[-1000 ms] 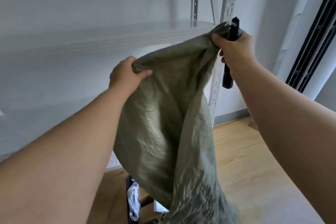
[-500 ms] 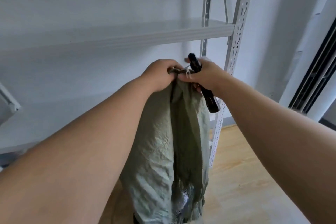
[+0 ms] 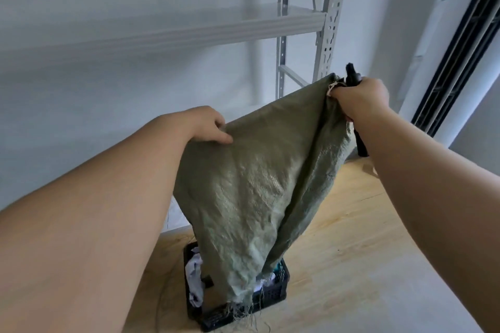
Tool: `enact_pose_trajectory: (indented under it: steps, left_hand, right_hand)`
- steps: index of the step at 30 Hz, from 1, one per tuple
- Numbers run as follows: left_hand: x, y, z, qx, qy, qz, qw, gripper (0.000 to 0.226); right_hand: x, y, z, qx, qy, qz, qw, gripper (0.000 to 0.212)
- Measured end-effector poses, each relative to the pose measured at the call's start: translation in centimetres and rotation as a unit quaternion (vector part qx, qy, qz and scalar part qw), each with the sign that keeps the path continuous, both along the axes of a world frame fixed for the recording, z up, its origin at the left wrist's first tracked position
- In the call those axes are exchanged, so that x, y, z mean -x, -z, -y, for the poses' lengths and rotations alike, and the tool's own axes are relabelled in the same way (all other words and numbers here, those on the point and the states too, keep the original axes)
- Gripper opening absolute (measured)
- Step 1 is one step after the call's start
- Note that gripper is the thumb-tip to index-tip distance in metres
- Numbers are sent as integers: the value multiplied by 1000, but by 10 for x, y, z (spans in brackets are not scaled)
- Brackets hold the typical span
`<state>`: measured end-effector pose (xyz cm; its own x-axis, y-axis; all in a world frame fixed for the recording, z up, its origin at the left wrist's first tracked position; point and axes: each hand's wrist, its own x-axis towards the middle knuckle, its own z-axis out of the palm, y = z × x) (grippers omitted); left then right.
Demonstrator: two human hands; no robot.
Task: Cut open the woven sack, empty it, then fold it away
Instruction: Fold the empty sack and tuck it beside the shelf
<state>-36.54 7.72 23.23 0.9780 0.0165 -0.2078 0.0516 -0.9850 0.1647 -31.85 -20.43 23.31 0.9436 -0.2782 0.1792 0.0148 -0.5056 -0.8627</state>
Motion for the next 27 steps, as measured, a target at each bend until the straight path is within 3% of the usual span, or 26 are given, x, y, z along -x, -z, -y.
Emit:
enact_pose_trajectory:
  steps: [6,12,16,19,21,24,27]
  left_hand:
    - [-22,-8,104,135,66,-23,988,40]
    - [-63,0,244,277,80,-88,953,16]
    - [-89,9,358,280,133,-153,938,49]
    - [-105,21,426,203,161,-183,948,60]
    - [-115,33,454,165,143,-149,964,55]
    - [-131,63,474,225,46,-101,968,33]
    - [-152,97,480,326,-82,-78,939,19]
  right_hand:
    - [-19,27,80,-11,71,-15,997,13]
    - [-34,48,195,-38,125,-39,991,10]
    - [-43,63,294,-63,189,-43,979,21]
    - [-50,77,352,-81,217,-54,971,33]
    - [-54,85,378,-97,213,-57,971,40]
    - [-59,99,399,-150,205,-43,966,46]
    - [-63,114,410,-89,164,-78,979,21]
